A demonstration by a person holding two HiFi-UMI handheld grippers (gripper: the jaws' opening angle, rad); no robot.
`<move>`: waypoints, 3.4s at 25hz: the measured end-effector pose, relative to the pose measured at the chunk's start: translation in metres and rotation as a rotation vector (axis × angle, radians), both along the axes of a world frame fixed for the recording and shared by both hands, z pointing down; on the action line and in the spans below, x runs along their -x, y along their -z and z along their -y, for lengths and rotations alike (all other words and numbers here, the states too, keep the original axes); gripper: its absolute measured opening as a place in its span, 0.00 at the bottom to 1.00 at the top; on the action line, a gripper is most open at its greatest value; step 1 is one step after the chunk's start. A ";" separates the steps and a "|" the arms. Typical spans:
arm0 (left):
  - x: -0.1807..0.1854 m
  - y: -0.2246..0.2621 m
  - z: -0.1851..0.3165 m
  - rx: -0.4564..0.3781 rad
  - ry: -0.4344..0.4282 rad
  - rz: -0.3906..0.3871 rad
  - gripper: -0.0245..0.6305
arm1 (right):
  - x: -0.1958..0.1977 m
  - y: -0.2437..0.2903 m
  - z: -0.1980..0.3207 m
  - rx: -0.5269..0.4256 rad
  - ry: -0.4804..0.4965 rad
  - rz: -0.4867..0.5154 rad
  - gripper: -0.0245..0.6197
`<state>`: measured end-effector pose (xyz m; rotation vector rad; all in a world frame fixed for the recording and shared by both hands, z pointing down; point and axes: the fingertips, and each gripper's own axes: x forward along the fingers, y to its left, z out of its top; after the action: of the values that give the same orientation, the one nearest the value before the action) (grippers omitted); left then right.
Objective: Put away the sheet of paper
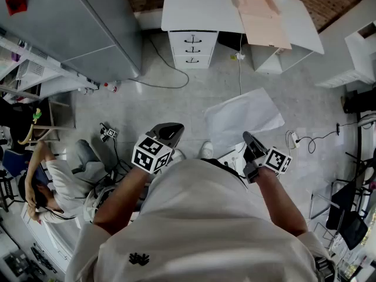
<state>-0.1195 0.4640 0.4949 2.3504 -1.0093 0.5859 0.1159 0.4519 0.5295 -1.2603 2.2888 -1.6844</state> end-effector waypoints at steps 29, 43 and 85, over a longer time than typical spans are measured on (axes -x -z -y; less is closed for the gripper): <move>-0.143 -0.001 0.155 -0.036 -0.156 0.049 0.07 | -0.126 0.006 0.157 -0.060 -0.194 0.238 0.08; -0.068 0.013 0.348 -0.054 -0.310 -0.063 0.07 | -0.076 0.044 0.336 -0.106 -0.370 0.204 0.08; -0.074 0.026 0.648 -0.041 -0.051 0.004 0.07 | -0.173 -0.065 0.720 0.070 -0.315 0.283 0.08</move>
<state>-0.0459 -0.1839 0.4690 2.4179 -0.9747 0.5950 0.2886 -0.2685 0.5946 -1.2243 1.7847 -1.7121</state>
